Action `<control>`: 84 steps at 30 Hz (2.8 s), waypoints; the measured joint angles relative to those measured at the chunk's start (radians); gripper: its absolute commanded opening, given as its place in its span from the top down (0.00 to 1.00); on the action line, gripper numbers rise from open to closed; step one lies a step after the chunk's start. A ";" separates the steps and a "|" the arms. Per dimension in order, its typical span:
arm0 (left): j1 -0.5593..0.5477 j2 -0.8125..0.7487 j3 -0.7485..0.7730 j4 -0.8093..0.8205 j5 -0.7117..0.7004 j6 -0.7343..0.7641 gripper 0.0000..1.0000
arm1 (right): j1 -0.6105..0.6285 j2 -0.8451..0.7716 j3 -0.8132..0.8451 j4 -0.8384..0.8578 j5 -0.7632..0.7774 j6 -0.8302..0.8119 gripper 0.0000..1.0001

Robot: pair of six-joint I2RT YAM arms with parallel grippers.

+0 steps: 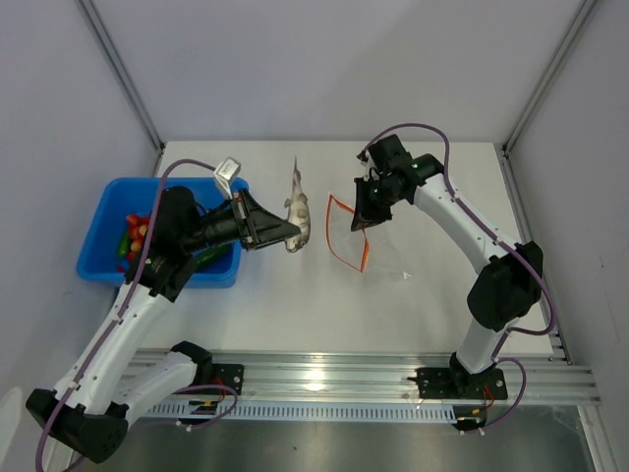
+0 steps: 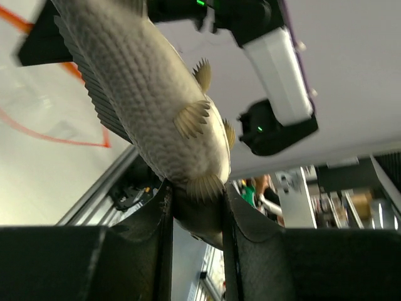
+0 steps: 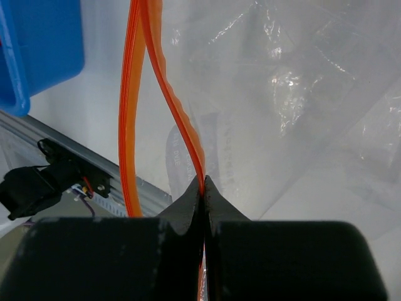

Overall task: Place the food in the zip-top bag and seal the zipper
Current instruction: Pick up the fake fish from the bin, then place the fake fish in the zipper food storage bag.

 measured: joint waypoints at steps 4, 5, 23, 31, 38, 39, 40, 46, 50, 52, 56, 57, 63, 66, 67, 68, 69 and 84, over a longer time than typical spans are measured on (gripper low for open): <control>-0.068 0.040 -0.037 0.216 0.063 -0.056 0.99 | 0.011 0.000 0.002 0.035 -0.024 0.054 1.00; -0.078 0.052 -0.041 0.249 0.076 -0.068 0.99 | 0.014 0.000 0.002 0.046 -0.027 0.071 1.00; -0.108 0.093 -0.269 0.583 0.087 -0.339 0.99 | 0.023 -0.192 -0.146 0.318 0.029 0.277 1.00; -0.111 0.117 -0.269 0.592 0.087 -0.404 0.99 | 0.055 -0.191 -0.150 0.340 0.062 0.275 1.00; -0.111 0.140 -0.238 0.480 0.084 -0.406 0.99 | 0.088 -0.191 -0.150 0.328 0.122 0.232 1.00; -0.111 0.147 -0.230 0.469 0.084 -0.399 0.99 | 0.089 -0.191 -0.150 0.325 0.124 0.230 1.00; -0.111 0.157 -0.218 0.453 0.082 -0.391 0.99 | 0.089 -0.191 -0.150 0.323 0.128 0.227 1.00; -0.111 0.241 -0.105 0.337 0.069 -0.302 0.99 | 0.090 -0.191 -0.150 0.312 0.126 0.226 1.00; -0.112 0.272 -0.058 0.268 0.051 -0.262 0.99 | 0.090 -0.191 -0.150 0.309 0.126 0.225 1.00; -0.112 0.287 -0.043 0.237 0.044 -0.241 0.99 | 0.090 -0.191 -0.150 0.309 0.126 0.225 1.00; -0.113 0.319 -0.023 0.179 0.022 -0.182 0.99 | 0.090 -0.191 -0.150 0.308 0.120 0.224 1.00; -0.113 0.329 -0.017 0.163 0.017 -0.162 0.99 | 0.090 -0.191 -0.150 0.308 0.116 0.224 1.00; -0.113 0.381 0.006 0.127 -0.003 -0.079 0.99 | 0.090 -0.191 -0.150 0.308 0.089 0.225 1.00; -0.113 0.399 0.011 0.117 -0.004 -0.057 0.98 | 0.089 -0.191 -0.150 0.307 0.081 0.225 1.00; -0.113 0.407 0.017 0.108 -0.006 -0.047 0.96 | 0.089 -0.191 -0.150 0.306 0.080 0.225 1.00; -0.113 0.413 0.026 0.097 -0.008 -0.037 0.95 | 0.087 -0.191 -0.150 0.304 0.080 0.225 1.00; -0.113 0.419 0.037 0.082 -0.013 -0.029 0.95 | 0.086 -0.191 -0.150 0.303 0.080 0.225 1.00; -0.134 0.491 0.138 -0.066 -0.135 0.114 0.01 | 0.071 -0.188 -0.150 0.303 0.034 0.242 1.00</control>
